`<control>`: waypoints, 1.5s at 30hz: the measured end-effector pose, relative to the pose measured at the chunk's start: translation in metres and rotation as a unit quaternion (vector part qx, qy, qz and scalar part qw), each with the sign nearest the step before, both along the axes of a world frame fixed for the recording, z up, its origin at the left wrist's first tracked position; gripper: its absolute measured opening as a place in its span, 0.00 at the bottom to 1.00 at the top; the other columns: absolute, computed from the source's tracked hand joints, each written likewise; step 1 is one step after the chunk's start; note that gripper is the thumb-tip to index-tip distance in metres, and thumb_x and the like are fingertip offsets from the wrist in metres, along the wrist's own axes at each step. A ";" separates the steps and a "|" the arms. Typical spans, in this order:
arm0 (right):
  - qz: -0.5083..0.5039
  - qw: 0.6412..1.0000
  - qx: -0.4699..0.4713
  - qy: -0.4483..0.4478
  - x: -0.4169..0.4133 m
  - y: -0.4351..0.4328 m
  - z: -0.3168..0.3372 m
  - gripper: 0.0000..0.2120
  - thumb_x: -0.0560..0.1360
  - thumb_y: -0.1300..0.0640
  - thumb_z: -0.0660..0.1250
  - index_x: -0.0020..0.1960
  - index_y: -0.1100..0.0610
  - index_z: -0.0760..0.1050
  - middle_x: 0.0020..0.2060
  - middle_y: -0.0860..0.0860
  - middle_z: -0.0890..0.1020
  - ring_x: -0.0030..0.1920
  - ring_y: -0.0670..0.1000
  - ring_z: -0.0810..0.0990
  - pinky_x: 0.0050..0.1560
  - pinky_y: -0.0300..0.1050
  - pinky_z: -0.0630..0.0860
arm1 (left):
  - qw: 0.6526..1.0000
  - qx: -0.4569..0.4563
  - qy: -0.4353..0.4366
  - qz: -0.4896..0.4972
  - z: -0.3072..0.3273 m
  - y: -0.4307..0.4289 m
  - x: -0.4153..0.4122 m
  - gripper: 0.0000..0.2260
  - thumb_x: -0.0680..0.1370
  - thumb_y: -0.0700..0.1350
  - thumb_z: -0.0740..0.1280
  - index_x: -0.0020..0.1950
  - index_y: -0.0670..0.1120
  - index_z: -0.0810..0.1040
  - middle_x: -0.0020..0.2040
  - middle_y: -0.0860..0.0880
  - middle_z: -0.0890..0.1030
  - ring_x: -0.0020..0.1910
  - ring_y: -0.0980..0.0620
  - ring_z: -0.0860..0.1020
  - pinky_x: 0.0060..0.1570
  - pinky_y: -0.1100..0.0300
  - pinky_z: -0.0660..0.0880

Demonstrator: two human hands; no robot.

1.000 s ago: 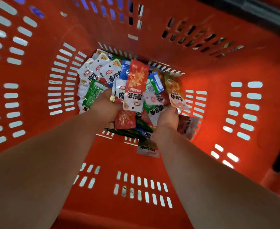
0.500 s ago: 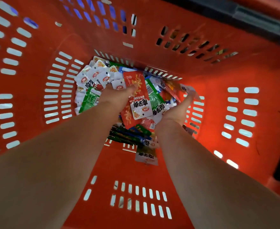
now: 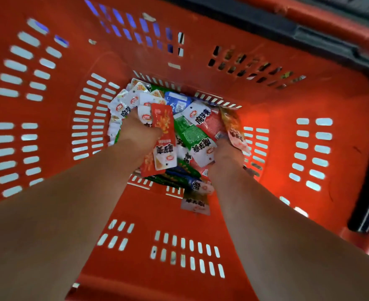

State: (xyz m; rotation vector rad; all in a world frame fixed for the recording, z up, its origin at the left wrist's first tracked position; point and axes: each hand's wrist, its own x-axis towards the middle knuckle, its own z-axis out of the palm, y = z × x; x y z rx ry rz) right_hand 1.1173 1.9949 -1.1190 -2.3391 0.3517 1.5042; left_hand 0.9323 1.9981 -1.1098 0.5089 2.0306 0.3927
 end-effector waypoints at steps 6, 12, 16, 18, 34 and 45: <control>0.115 0.983 -0.082 0.121 -0.041 -0.029 0.031 0.09 0.79 0.54 0.70 0.56 0.57 0.79 0.45 0.54 0.86 0.43 0.53 0.85 0.37 0.44 0.79 | 0.998 0.019 0.027 0.059 0.027 -0.019 -0.030 0.19 0.75 0.38 0.75 0.65 0.49 0.79 0.48 0.54 0.84 0.47 0.54 0.83 0.42 0.62 0.78; 0.525 0.841 0.085 -0.104 -0.022 -0.020 0.048 0.16 0.82 0.46 0.65 0.47 0.58 0.80 0.38 0.50 0.82 0.37 0.51 0.79 0.33 0.39 0.69 | 0.998 0.002 0.058 0.026 0.024 -0.021 -0.033 0.17 0.77 0.41 0.75 0.64 0.49 0.77 0.52 0.52 0.83 0.52 0.50 0.82 0.54 0.53 0.80; 0.432 0.887 0.068 -0.149 -0.024 0.005 0.007 0.33 0.79 0.38 0.64 0.76 0.58 0.68 0.69 0.60 0.74 0.68 0.63 0.75 0.67 0.57 0.74 | 0.999 0.004 0.017 0.027 0.013 -0.013 -0.034 0.20 0.75 0.39 0.76 0.65 0.51 0.78 0.54 0.53 0.84 0.53 0.51 0.82 0.56 0.51 0.81; 0.403 0.908 -0.016 -0.111 -0.034 0.011 -0.014 0.51 0.73 0.28 0.67 0.82 0.58 0.55 0.77 0.61 0.65 0.75 0.65 0.67 0.73 0.62 0.68 | 0.999 -0.004 -0.012 0.032 0.002 -0.008 -0.036 0.24 0.72 0.39 0.79 0.66 0.52 0.79 0.55 0.51 0.86 0.54 0.49 0.84 0.56 0.48 0.82; 0.439 0.879 0.043 -0.180 -0.020 0.012 -0.044 0.59 0.61 0.34 0.80 0.81 0.50 0.54 0.76 0.55 0.67 0.76 0.61 0.64 0.74 0.64 0.65 | 0.998 0.033 -0.001 -0.051 -0.060 -0.013 -0.021 0.36 0.62 0.63 0.72 0.70 0.57 0.76 0.61 0.51 0.83 0.58 0.50 0.83 0.58 0.47 0.83; 0.507 0.847 0.128 -0.097 -0.042 0.008 -0.034 0.32 0.74 0.39 0.72 0.69 0.52 0.64 0.60 0.53 0.81 0.57 0.60 0.82 0.57 0.59 0.80 | 0.991 0.029 -0.110 0.067 -0.023 -0.007 -0.003 0.21 0.81 0.40 0.70 0.68 0.54 0.66 0.51 0.53 0.81 0.45 0.54 0.82 0.37 0.60 0.80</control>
